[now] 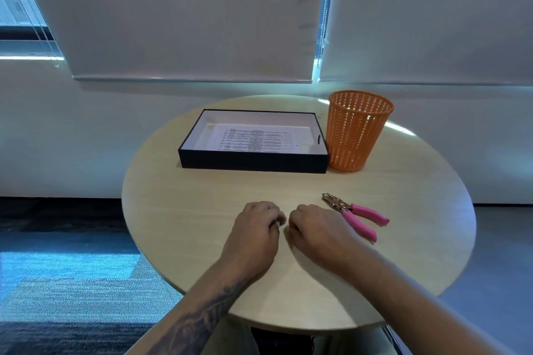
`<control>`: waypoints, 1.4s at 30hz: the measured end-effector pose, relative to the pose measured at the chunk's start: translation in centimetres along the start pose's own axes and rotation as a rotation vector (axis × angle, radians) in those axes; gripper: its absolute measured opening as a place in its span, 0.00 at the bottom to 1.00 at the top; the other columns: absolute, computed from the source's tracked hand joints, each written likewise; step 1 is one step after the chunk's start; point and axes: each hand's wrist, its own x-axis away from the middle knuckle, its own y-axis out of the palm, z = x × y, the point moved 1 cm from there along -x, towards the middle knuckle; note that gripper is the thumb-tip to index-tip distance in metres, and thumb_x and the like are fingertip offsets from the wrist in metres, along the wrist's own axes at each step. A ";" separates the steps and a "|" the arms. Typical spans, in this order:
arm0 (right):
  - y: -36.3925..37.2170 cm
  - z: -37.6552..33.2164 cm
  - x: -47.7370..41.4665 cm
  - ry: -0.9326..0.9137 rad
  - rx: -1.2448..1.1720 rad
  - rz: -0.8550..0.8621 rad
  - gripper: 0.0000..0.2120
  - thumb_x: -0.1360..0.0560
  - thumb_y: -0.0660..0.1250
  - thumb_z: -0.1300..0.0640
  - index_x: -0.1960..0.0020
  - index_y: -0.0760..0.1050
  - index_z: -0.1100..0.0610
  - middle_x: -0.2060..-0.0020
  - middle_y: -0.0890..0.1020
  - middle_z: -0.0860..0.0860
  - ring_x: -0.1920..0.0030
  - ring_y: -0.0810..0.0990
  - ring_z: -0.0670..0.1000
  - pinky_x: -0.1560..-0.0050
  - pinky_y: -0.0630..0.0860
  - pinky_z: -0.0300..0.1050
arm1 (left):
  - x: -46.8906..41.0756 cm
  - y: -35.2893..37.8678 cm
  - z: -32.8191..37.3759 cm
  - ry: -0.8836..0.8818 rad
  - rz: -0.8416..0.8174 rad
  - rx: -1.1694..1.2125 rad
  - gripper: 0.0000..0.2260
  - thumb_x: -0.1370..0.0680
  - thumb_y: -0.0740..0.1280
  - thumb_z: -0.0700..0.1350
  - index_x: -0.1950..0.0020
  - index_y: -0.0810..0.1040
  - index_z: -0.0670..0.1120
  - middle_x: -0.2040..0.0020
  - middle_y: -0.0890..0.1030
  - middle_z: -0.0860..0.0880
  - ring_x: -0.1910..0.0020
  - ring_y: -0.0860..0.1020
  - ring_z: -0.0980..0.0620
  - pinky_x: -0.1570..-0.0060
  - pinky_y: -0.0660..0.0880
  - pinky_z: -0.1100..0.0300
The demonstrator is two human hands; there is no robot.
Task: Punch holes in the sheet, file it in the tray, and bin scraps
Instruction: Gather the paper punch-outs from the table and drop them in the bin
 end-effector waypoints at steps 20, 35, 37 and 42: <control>-11.4 8.2 -4.8 0.245 -0.468 0.209 0.09 0.18 0.62 0.54 0.57 0.72 0.48 0.63 0.79 0.50 0.63 0.77 0.51 0.62 0.74 0.49 | -14.5 -6.3 5.7 0.078 0.060 0.081 0.12 0.19 0.60 0.40 0.41 0.80 0.48 0.40 0.79 0.50 0.40 0.75 0.51 0.39 0.72 0.55; -15.0 19.6 -12.4 0.455 -0.299 0.249 0.08 0.17 0.63 0.52 0.48 0.78 0.56 0.59 0.80 0.52 0.56 0.81 0.53 0.64 0.71 0.43 | -26.5 -4.4 11.4 0.240 -0.067 -0.227 0.10 0.21 0.67 0.47 0.41 0.83 0.52 0.39 0.82 0.51 0.39 0.77 0.49 0.46 0.73 0.55; -14.6 20.0 -12.5 0.464 -0.320 0.238 0.10 0.18 0.65 0.52 0.45 0.80 0.57 0.57 0.81 0.52 0.54 0.81 0.52 0.62 0.72 0.42 | -26.6 -4.2 11.4 0.258 -0.070 -0.229 0.10 0.21 0.68 0.47 0.42 0.84 0.52 0.40 0.82 0.51 0.40 0.77 0.49 0.49 0.71 0.57; -14.2 20.9 -12.5 0.478 -0.349 0.207 0.10 0.18 0.66 0.53 0.44 0.81 0.57 0.56 0.82 0.51 0.53 0.82 0.51 0.60 0.74 0.40 | -26.9 -4.0 11.3 0.280 -0.072 -0.212 0.10 0.21 0.68 0.47 0.42 0.85 0.51 0.40 0.82 0.51 0.41 0.77 0.50 0.49 0.71 0.57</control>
